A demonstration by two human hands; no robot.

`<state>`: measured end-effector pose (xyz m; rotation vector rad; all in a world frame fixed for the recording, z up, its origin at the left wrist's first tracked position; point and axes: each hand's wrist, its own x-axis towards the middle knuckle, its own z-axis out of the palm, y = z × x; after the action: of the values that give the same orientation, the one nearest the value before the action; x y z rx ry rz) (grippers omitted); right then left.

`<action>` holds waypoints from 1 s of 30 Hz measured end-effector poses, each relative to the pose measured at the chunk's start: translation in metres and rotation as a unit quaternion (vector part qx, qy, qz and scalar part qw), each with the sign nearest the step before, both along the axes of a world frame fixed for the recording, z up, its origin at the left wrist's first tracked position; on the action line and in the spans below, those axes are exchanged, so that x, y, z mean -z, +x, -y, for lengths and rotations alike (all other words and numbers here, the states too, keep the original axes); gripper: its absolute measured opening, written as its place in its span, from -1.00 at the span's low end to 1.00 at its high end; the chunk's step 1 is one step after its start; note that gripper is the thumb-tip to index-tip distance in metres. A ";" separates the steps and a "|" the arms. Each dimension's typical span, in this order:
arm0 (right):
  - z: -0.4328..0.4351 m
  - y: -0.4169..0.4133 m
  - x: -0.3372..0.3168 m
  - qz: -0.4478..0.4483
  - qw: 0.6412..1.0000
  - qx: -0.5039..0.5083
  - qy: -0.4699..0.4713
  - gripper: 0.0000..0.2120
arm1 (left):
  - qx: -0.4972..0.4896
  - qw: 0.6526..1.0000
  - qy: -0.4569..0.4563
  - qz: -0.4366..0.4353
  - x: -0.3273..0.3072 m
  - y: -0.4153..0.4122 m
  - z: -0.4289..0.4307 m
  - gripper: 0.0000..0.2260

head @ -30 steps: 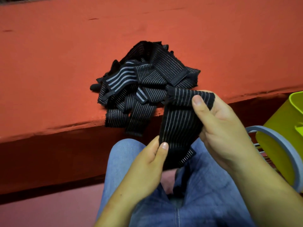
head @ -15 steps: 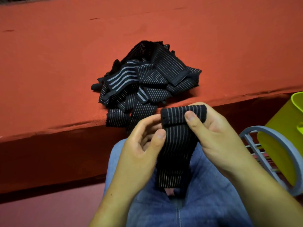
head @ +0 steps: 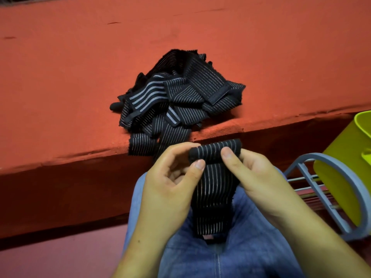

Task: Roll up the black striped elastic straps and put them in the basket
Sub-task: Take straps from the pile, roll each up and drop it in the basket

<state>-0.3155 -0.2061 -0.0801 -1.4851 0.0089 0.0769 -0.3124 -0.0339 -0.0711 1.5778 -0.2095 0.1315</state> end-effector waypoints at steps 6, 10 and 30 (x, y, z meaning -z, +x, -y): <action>-0.001 -0.001 0.001 -0.047 0.998 0.011 -0.035 -0.14 | -0.018 1.000 0.010 0.021 0.000 0.000 0.000 -0.74; 0.001 -0.002 -0.002 -0.023 1.000 0.021 0.000 -0.42 | -0.014 0.999 0.026 0.031 0.001 -0.001 0.000 -0.78; -0.010 -0.005 0.007 0.041 0.996 -0.011 -0.084 -0.78 | 0.078 0.991 0.072 -0.082 0.008 -0.008 0.003 -0.56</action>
<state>-0.3210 -0.1958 -0.0870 -1.6564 -0.0676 0.0337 -0.3207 -0.0373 -0.0788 1.6993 -0.2159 -0.1379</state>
